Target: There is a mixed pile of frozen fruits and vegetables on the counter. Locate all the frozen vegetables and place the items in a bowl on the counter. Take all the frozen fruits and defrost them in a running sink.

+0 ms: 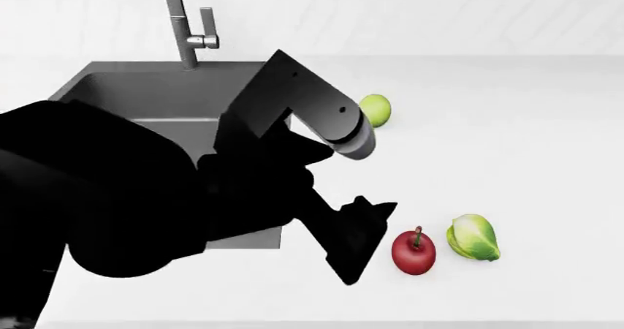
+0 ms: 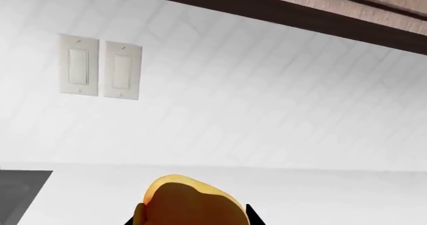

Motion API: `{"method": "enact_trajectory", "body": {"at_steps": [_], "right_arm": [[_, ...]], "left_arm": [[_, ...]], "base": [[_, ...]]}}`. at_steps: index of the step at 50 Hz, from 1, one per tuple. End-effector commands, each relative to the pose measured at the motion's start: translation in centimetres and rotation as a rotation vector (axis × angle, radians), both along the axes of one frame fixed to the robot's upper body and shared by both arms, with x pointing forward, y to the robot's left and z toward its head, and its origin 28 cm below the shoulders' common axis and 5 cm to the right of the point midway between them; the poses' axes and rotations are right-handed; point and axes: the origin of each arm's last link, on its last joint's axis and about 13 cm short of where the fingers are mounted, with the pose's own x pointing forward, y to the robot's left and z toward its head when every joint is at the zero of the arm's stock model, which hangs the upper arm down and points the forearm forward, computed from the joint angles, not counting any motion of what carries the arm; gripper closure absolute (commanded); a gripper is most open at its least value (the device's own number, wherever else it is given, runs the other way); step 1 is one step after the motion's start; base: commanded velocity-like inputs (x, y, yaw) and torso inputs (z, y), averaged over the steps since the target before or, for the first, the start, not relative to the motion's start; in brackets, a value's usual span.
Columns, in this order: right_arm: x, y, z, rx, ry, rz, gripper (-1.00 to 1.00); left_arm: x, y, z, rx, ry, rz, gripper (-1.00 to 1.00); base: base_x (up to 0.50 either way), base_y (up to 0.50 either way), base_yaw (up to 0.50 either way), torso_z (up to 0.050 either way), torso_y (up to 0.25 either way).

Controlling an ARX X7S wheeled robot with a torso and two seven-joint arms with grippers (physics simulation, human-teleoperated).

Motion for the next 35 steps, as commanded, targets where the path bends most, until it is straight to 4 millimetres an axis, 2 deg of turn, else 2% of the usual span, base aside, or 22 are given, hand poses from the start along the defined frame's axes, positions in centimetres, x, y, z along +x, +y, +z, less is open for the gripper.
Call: {"method": "enact_trajectory", "body": {"at_steps": [1, 14, 35], "right_arm": [[-0.7, -0.4, 0.4, -0.014, -0.009, -0.024, 1.0], [-0.5, -0.6, 0.0, -0.015, -0.004, -0.023, 1.0], [-0.2, -0.8, -0.7, -0.005, 0.004, -0.021, 1.0]], "left_arm": [[-0.7, -0.5, -0.7, 0.004, 0.049, -0.108, -1.0], [-0.3, -1.5, -1.3, -0.014, 0.068, -0.156, -1.0], [1.3, -2.9, -4.0, -0.015, 0.119, -0.146, -1.0]], "base": [[0.0, 0.0, 0.0, 0.0, 0.0], [0.0, 0.0, 0.0, 0.0, 0.0], [0.0, 0.0, 0.0, 0.0, 0.0]]}}
